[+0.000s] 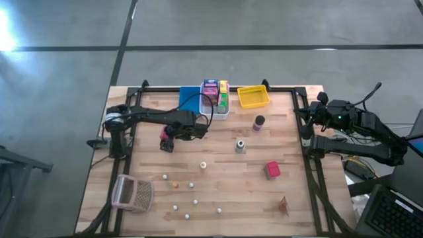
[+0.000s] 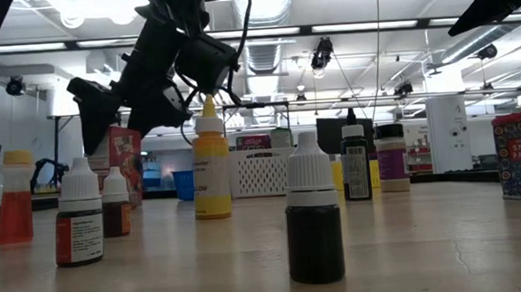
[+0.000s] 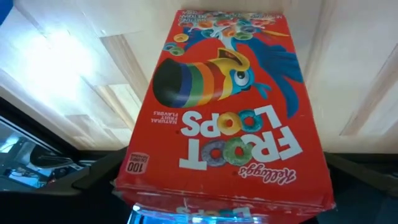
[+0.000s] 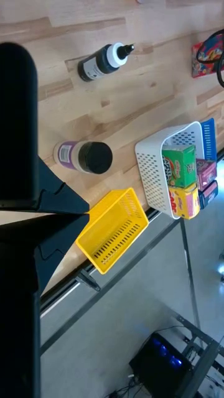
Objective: Pick & Place Kitchen Items
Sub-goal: Put the red cereal box into the white bin
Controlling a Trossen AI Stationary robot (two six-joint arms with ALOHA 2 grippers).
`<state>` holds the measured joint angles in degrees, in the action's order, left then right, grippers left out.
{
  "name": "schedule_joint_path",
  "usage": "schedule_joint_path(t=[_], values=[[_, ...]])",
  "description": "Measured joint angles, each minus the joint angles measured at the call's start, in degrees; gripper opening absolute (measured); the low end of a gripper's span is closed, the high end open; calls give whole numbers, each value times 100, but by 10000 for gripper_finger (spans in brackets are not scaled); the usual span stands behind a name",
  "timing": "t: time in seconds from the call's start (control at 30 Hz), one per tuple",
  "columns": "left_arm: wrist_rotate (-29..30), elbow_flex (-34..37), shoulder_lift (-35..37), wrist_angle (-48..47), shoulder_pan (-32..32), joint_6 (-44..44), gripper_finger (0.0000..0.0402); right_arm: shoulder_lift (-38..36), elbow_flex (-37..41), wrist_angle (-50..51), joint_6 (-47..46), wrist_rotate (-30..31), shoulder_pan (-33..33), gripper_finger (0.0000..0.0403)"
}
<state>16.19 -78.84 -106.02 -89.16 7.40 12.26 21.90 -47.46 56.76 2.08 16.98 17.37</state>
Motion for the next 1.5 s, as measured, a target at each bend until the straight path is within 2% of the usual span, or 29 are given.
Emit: schedule_joint_path(t=[0.57,0.87,1.17,1.27,1.5], values=[[153,-5,331,-80,-85,-101,397,-1,0,1,-1,-1,-1,8],[-273,-79,1011,12,-109,-66,397,-1,2,-1,-5,-1,1,8],[-403,-118,1689,132,-107,565,397,0,0,-1,-10,1,1,8],[-579,-117,1825,212,-123,870,397,-1,1,-1,0,0,1,8],[-1425,-194,2110,399,-227,848,397,-1,2,-1,1,-1,0,8]])
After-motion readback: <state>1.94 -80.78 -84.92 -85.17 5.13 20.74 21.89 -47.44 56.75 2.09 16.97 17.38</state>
